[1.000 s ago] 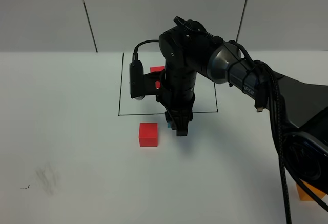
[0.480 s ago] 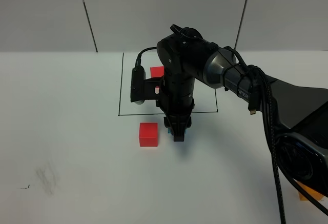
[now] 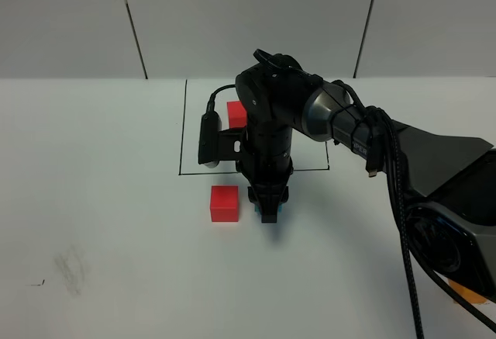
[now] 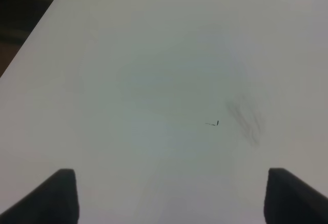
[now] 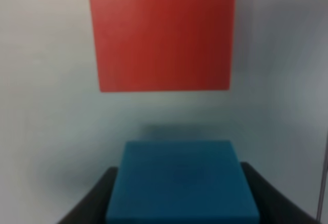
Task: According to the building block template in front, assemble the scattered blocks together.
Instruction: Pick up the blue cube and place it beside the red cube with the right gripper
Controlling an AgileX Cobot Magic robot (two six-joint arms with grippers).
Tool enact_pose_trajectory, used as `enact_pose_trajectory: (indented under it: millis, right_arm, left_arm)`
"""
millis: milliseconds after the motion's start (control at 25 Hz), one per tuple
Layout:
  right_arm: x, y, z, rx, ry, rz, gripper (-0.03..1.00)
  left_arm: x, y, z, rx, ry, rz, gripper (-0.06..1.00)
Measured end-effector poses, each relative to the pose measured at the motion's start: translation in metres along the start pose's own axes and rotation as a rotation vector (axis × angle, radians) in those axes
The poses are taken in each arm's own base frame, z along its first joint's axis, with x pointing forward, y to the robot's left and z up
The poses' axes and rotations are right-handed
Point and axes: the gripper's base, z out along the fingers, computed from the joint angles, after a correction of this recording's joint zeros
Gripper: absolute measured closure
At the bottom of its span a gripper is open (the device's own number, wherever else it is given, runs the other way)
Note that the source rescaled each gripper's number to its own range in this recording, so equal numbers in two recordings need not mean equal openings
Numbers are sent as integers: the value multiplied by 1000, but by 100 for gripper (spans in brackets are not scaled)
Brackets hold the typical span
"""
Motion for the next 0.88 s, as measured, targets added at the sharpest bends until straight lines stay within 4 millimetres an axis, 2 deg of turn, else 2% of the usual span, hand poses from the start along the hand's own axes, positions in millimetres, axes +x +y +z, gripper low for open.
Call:
enact_pose_trajectory:
  millis: [400, 880]
  right_arm:
    - [-1, 3, 21, -47, 11, 20, 64]
    - [-6, 7, 21, -54, 2, 29, 64]
  left_arm:
    - [0, 0, 0, 0, 0, 0, 21]
    - [0, 0, 0, 0, 0, 0, 21]
